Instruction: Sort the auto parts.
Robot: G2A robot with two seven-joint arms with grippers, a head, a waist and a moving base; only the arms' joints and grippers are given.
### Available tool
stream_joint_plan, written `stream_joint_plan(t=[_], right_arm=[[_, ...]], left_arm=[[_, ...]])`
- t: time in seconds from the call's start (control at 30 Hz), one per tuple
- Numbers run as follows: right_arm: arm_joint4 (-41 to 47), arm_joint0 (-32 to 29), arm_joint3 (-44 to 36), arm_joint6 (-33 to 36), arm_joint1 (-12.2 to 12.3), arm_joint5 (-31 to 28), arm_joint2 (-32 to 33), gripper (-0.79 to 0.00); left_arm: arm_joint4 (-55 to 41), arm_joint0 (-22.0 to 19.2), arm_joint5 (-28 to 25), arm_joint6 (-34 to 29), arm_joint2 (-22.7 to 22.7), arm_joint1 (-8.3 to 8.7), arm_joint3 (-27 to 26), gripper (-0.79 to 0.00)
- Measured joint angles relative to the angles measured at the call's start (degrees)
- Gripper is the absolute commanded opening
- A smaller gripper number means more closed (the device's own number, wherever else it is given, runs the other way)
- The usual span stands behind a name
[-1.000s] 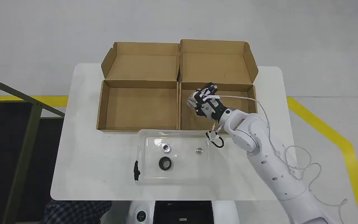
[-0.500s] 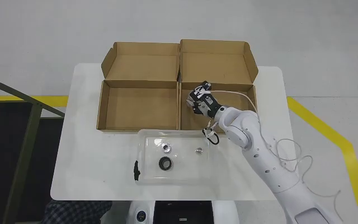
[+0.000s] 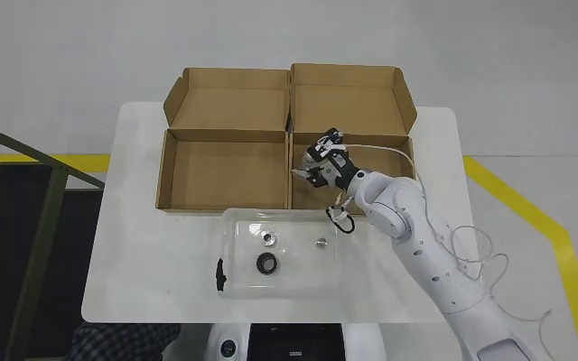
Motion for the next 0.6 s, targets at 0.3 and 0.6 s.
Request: stream_joint_plan(t=[0.3, 0.6], right_arm=[[-5.12, -8.23, -17.31, 4.57, 1.98, -4.23, 5.21, 0.000], [-9.29, -17.57, -29.71, 8.99, 3.62, -13.83, 5.73, 0.000]], left_arm=[[0.00, 0.00, 0.00, 0.00, 0.00, 0.00, 0.00, 0.000], [0.00, 0.00, 0.00, 0.00, 0.00, 0.00, 0.00, 0.000]])
